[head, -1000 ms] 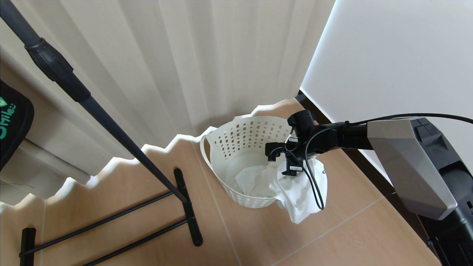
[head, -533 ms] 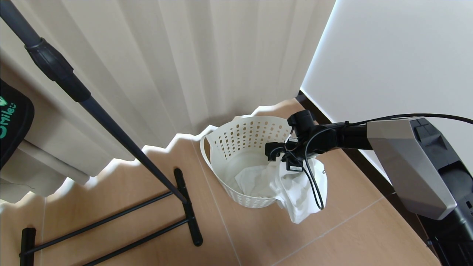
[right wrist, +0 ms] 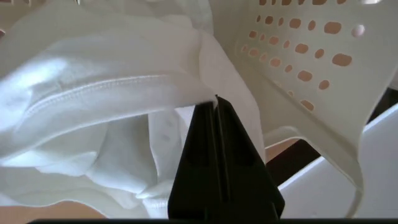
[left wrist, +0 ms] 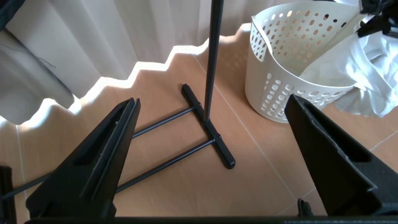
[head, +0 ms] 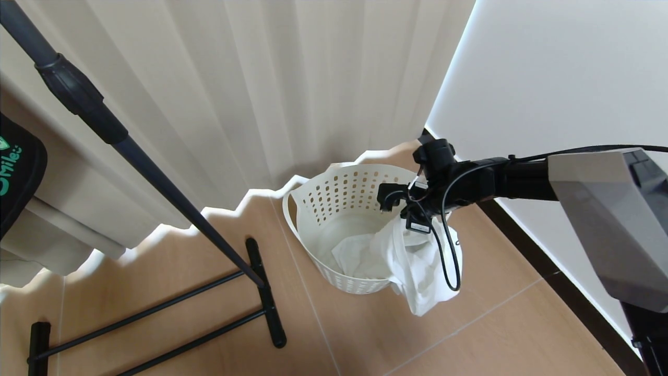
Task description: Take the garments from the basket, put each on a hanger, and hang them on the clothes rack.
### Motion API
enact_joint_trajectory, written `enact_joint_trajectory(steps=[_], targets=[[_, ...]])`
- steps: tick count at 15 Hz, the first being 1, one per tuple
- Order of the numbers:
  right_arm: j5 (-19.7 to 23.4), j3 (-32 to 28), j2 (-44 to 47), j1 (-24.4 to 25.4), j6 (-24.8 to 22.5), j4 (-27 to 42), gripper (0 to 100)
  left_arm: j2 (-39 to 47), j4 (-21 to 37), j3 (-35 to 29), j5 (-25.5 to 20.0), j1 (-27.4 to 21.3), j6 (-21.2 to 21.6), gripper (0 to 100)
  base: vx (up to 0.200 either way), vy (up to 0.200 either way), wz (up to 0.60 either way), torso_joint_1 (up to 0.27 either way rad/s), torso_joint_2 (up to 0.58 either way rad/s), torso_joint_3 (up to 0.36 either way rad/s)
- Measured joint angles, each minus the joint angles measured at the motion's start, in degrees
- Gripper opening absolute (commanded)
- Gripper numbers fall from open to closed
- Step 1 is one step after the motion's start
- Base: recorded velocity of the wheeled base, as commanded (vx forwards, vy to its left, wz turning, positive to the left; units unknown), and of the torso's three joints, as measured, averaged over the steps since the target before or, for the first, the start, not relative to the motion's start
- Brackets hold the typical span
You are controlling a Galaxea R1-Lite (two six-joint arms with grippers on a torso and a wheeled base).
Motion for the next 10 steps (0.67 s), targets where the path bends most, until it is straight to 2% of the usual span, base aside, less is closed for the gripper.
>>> enact_joint_trajectory(steps=[3,4,10], targets=[[2.5,10.8,-9.8,0.7,5.6,-1.3,0,0.0,0.0,0.0,0.0,0.0,0.0,100,0.000,0.000,0.00,0.000,0.00,0.000],[3.6,15.6,-13.8,0.8,7.5,-3.7,0,0.0,0.0,0.0,0.0,0.0,0.0,100,0.000,0.000,0.00,0.000,0.00,0.000],[6.2,51.4,-42.8,4.2,25.9,-30.0,0,0.0,0.0,0.0,0.0,0.0,0.0,100,0.000,0.000,0.00,0.000,0.00,0.000]])
